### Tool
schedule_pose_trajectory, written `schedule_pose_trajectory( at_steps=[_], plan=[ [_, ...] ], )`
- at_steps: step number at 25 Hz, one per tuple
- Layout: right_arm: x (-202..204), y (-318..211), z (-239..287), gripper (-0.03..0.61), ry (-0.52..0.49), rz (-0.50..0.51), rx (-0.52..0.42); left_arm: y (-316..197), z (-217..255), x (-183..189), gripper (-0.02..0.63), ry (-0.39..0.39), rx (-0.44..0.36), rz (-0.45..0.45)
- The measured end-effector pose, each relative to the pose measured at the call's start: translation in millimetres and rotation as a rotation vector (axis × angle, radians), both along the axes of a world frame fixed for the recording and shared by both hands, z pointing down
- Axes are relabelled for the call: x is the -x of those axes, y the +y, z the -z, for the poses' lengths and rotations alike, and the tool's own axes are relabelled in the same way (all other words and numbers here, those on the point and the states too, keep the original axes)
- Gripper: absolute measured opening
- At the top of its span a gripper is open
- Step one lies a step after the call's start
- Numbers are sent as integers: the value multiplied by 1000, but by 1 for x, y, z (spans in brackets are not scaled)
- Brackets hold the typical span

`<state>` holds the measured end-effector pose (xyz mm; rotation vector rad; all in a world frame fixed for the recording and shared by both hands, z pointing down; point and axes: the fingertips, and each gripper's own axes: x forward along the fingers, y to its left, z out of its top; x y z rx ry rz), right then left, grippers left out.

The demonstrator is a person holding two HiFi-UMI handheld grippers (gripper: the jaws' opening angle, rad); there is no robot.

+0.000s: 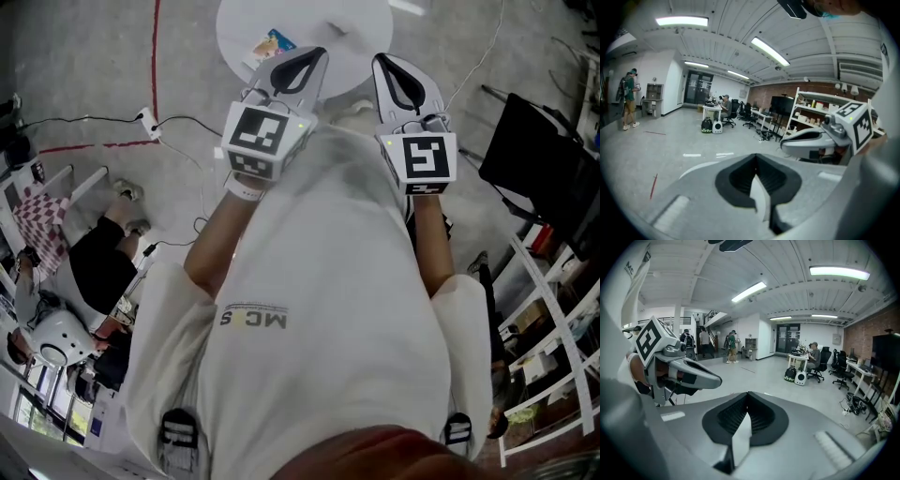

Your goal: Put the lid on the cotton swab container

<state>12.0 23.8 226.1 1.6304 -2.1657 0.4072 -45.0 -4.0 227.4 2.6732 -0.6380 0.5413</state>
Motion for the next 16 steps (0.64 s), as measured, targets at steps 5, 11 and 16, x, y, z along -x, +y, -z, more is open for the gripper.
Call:
schedule_pose_trajectory(
  at_steps=[5, 11, 16],
  plan=[
    [2, 5, 7, 0, 0, -3, -11, 5, 7, 0, 0, 7, -14, -11],
    [1, 4, 14, 1, -4, -9, -28, 6, 15, -4, 0, 15, -35, -26],
    [-1, 1, 12, 0, -3, -4, -35, 4, 14, -8, 0, 16, -50, -35]
  ],
)
